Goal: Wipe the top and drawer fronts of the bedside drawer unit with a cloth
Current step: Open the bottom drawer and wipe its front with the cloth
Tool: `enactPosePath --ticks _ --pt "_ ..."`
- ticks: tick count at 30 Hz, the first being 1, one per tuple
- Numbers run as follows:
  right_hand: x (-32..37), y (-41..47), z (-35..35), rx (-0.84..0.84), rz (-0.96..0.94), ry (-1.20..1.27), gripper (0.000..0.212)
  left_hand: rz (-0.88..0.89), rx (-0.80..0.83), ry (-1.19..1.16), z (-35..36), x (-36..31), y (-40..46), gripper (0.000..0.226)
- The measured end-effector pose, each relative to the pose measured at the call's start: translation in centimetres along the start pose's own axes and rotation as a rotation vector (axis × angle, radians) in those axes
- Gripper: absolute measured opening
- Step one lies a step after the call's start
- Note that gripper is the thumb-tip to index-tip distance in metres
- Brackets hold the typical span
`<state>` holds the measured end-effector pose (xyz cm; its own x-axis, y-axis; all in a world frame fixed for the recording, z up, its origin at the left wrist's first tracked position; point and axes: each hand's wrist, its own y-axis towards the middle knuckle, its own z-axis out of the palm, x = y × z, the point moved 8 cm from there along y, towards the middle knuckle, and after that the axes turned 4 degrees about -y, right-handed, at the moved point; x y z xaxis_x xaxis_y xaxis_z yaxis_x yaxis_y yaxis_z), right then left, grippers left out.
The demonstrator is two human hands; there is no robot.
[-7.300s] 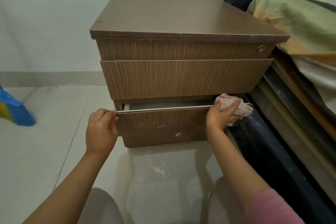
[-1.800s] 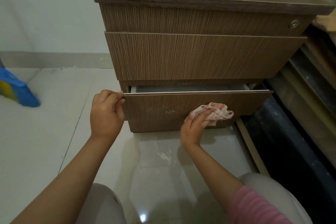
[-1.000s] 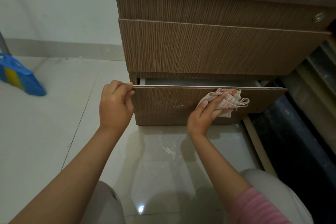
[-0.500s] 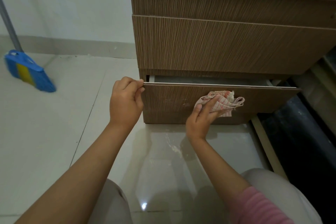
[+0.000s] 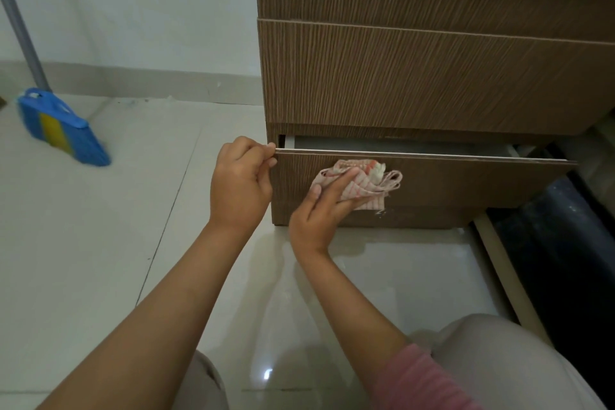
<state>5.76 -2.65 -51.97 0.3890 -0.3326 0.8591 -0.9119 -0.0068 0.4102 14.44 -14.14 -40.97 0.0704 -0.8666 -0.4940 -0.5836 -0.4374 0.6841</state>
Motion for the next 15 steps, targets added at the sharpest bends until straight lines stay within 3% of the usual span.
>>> enactPosePath --ticks 6,10,15 --pt "-3.8 1.5 -3.0 -0.082 0.126 0.023 0.061 0.016 0.005 -0.044 -0.1 0.2 0.1 0.011" --pt "-1.7 3.4 -4.3 -0.183 0.069 0.041 0.061 0.020 0.007 -0.074 -0.1 0.7 0.3 0.011" --pt "3.2 1.3 -0.5 -0.110 -0.053 0.063 0.060 0.042 0.055 -0.140 -0.3 1.1 1.0 0.008"
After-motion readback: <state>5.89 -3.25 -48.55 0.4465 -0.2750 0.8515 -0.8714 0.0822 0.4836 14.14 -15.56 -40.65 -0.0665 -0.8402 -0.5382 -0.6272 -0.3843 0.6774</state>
